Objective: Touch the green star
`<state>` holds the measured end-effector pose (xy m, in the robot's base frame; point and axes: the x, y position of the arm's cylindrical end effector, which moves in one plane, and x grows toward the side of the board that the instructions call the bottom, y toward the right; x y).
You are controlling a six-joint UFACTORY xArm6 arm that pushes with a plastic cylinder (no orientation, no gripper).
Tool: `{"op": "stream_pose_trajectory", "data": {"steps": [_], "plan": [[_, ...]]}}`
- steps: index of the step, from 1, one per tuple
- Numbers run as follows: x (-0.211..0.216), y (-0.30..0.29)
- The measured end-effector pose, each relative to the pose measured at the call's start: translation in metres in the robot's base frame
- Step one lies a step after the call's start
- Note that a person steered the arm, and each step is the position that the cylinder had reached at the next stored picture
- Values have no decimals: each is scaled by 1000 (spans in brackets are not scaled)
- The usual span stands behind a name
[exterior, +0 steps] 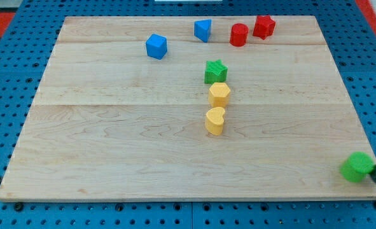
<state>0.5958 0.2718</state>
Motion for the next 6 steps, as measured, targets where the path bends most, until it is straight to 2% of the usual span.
{"op": "stream_pose_trajectory", "data": {"steps": [1, 2, 3, 5, 6], "plan": [[-22, -23], [-29, -12], [-79, -5], [-226, -65], [-273, -122]]}}
